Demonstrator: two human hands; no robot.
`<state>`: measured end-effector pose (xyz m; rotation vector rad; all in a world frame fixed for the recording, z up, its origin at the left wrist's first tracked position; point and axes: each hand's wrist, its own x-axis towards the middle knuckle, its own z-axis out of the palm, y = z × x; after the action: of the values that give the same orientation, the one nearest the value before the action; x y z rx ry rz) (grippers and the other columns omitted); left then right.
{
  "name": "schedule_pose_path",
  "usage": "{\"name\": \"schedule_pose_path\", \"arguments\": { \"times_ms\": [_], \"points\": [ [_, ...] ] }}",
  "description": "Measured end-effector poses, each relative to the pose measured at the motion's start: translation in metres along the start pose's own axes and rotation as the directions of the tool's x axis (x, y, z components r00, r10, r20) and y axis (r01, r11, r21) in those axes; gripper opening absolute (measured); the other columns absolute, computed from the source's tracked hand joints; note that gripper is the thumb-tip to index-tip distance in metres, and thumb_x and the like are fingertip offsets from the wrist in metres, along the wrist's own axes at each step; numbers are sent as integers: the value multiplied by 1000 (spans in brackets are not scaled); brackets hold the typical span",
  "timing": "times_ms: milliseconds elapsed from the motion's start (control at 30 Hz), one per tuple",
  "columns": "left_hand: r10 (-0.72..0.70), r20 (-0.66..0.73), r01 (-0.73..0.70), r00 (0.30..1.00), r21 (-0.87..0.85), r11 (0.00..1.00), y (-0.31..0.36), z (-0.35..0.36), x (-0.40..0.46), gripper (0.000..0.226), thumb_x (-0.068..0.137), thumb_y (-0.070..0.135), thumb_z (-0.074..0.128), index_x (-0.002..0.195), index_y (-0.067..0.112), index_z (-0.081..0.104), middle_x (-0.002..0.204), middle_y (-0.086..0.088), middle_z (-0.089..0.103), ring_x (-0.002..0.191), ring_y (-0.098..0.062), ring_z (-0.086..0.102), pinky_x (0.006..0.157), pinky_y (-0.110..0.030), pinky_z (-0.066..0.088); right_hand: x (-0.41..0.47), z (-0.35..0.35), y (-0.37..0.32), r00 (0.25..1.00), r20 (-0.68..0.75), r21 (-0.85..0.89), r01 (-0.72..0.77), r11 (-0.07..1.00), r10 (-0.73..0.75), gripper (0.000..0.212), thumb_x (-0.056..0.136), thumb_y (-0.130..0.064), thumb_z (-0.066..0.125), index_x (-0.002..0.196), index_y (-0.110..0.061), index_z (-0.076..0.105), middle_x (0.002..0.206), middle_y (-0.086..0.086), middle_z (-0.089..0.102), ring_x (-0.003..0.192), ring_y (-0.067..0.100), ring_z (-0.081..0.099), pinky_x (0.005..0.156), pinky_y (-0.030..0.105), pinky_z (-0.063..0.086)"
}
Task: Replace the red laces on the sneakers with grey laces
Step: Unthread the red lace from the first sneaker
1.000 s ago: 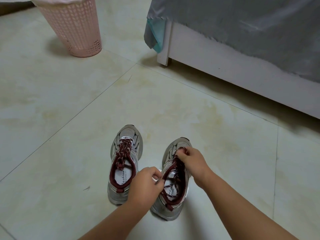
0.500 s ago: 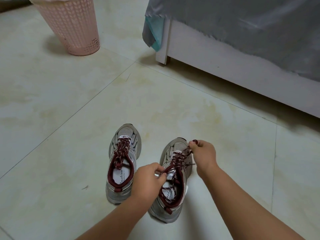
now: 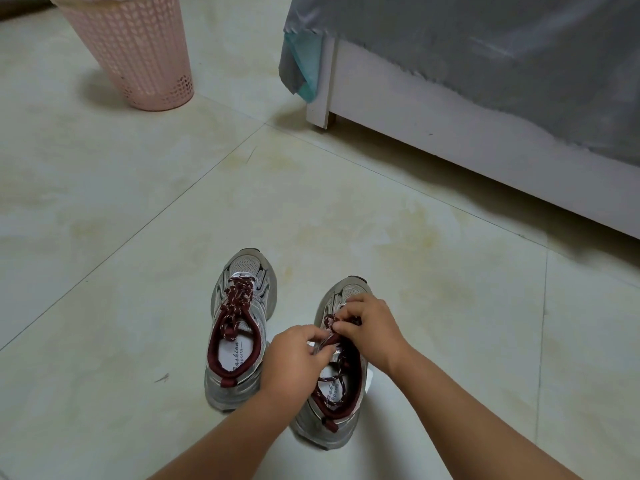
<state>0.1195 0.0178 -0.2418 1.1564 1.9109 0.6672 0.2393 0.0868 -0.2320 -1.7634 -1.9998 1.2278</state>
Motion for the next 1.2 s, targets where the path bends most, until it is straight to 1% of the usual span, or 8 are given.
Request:
{"name": "schedule_pose_path", "arguments": {
  "times_ms": [267,367,567,633,700,800,933,1200],
  "points": [
    [0,1,0,1000,-53,999,-7,2,-3,18,74,25,74,92,25,73,72,7,70,69,-6,65,72,-23,53,2,2,-14,990,101,-70,-94,993,101,34,83,-16,64,56,-22,45,98,-3,43,108,17,37,96,34,36],
    [-1,-1,1,1000,-63,998,-9,2,-5,18,75,22,73,93,23,73,67,9,69,65,-4,66,69,-22,53,0,-2,-16,980,22,302,-194,933,196,31,90,-8,52,61,-12,43,73,9,45,72,18,40,65,28,34],
    [-7,5,8,1000,-83,997,-11,2,-7,19,75,21,73,93,23,73,65,10,69,64,-2,66,69,-23,55,3,-21,-14,902,51,788,-299,537,428,26,98,-11,41,75,-9,52,76,9,52,61,15,48,55,27,40],
    [-9,10,10,1000,-79,997,-10,2,-7,18,75,21,73,93,24,73,65,10,68,63,-3,65,69,-22,55,1,-19,-6,910,-49,682,-270,680,411,14,95,-7,45,83,-7,54,83,9,55,72,19,51,69,32,44],
    [-9,18,10,1000,-65,998,-10,1,-6,17,75,23,73,92,26,72,67,9,69,63,-3,65,68,-24,55,1,-20,2,945,-180,224,-232,947,274,23,89,-8,53,112,-12,53,105,7,54,98,23,50,86,35,42],
    [-9,13,9,1000,-47,999,-8,0,-6,16,73,27,74,89,30,70,66,9,67,63,-4,65,67,-24,54,1,-18,5,993,-90,-345,43,938,-79,49,88,-15,55,133,-33,44,143,0,32,135,20,23,108,38,25],
    [-8,3,8,1000,-66,998,-8,-1,-6,16,71,27,76,86,31,70,63,14,59,59,2,57,56,-6,42,0,-6,7,965,168,-358,252,899,-203,27,89,-20,57,114,-28,65,135,-7,45,130,13,31,104,28,27],
    [-56,52,62,997,-119,991,-9,-2,-2,25,64,24,82,68,35,61,63,10,58,57,1,55,52,-4,40,3,0,-9,991,131,-226,66,972,-37,18,79,-27,69,85,-10,68,110,3,52,111,18,45,90,28,41]
  ]
}}
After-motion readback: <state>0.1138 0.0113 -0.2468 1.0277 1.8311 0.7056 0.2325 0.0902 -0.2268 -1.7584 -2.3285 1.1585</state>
